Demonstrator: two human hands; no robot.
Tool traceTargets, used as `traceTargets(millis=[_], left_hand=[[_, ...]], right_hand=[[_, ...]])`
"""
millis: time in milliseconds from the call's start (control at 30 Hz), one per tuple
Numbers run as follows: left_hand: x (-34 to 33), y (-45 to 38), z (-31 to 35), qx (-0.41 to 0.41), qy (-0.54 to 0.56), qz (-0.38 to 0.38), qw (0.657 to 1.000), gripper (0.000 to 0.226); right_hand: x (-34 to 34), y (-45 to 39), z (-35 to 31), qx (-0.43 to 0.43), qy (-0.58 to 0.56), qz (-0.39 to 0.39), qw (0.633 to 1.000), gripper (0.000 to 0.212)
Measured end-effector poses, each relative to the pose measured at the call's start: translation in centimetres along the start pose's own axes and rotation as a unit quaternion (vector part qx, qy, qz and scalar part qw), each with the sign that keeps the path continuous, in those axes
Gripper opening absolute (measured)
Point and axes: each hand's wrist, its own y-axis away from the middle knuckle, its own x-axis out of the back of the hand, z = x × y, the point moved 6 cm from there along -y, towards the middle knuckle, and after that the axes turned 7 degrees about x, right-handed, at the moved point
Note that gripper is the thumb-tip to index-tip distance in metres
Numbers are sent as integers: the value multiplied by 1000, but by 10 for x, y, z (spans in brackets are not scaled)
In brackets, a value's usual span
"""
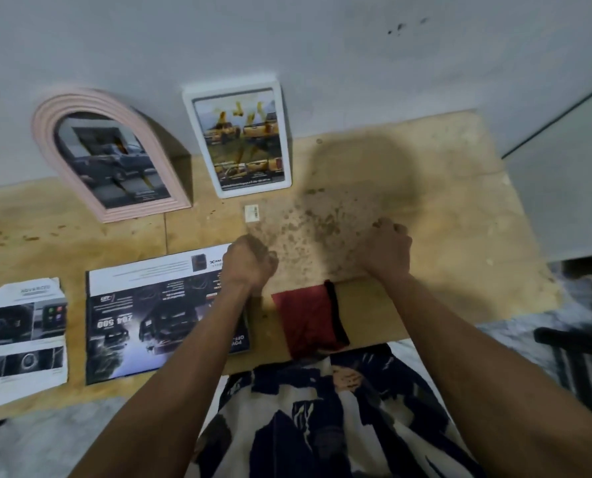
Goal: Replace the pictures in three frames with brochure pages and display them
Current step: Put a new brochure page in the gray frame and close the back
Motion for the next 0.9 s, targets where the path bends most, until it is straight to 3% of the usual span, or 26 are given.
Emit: traceTargets(millis=[100, 233, 367, 567, 700, 900], left_hand=[[-3, 0, 9, 48, 11, 8, 999, 34], [-7, -9, 10, 87, 25, 23, 996, 15], [-7, -10, 14, 102, 22, 48, 993, 32], [-2, 0, 0, 131, 131, 99, 978, 31], [4, 6, -25, 137, 194, 77, 968, 68], [54, 13, -95, 143, 257, 81, 952, 59]], right_hand=[[3, -18, 3, -6, -9, -13, 1000, 72], [-3, -34, 5, 1, 45, -27, 999, 61], [-3, -43, 9, -6, 63, -35, 997, 60], [3, -43, 14, -64, -20, -11, 998, 59], [-2, -18, 5, -87, -76, 5, 993, 61], [-41, 35, -41, -67, -177, -16, 982, 70]])
